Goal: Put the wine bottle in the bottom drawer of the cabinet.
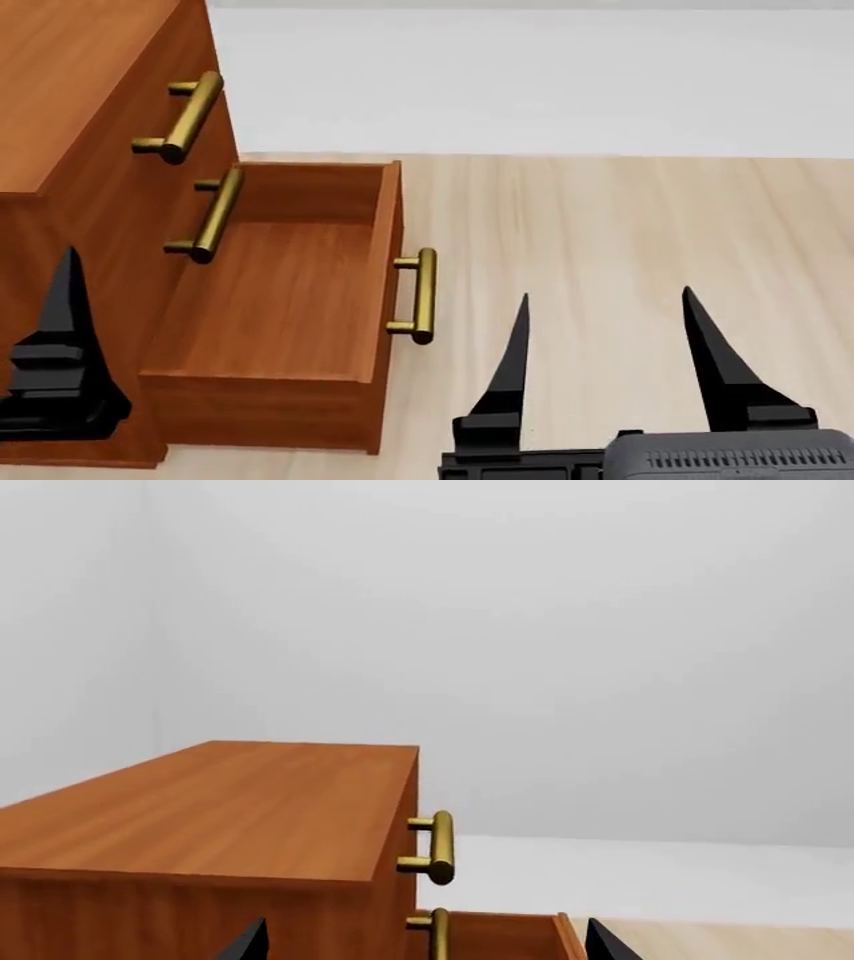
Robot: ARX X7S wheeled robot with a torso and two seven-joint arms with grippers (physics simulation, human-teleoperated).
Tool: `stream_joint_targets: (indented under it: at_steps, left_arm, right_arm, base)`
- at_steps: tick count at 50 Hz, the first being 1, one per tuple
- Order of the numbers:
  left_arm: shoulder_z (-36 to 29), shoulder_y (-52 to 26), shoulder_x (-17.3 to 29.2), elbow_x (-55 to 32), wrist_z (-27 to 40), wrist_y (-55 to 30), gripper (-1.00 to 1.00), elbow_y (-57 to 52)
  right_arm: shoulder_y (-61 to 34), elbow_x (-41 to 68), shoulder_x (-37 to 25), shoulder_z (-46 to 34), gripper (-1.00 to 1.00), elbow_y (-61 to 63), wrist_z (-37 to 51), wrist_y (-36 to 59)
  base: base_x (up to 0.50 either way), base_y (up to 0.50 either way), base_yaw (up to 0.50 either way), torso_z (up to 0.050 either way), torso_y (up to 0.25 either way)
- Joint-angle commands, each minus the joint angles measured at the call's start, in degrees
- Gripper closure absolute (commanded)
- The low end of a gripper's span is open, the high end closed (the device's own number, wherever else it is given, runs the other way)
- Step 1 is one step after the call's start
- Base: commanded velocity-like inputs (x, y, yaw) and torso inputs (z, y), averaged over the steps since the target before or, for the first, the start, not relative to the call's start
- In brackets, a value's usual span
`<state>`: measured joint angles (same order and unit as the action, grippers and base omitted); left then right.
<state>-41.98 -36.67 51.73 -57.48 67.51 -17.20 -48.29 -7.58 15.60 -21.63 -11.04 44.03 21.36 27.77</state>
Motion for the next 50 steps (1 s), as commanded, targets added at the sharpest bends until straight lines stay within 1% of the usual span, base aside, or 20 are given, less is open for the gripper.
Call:
stream_joint_targets:
  at_steps: [1, 36, 50]
  left_arm:
    - [-0.05, 0.09, -0.20, 0.06, -0.15, -0.01, -1.00, 0.17]
    - [-0.11, 0.08, -0.49, 0.10, -0.69, -0.25, -1.00, 0.47]
    - [-0.01, -0.51, -0.06, -0.59, 0.55, -1.26, -1.00, -1.68]
  right_arm:
    - [-0.13, 0.00, -0.17, -0.29, -1.00, -0.28, 0.10, -0.21]
    - [-0.86, 0.62, -0.43, -1.14, -1.00, -0.67, 0.44, 0.06]
    - [-0.87, 0.98, -1.29, -1.22, -1.00, 1.36, 0.67, 0.99]
  base:
    - [0.20, 0.00, 0.00, 0.000, 0.000]
    - [0.20, 0.00, 0.00, 0.000, 0.000]
    - [0.03, 0.00, 0.00, 0.000, 0.000]
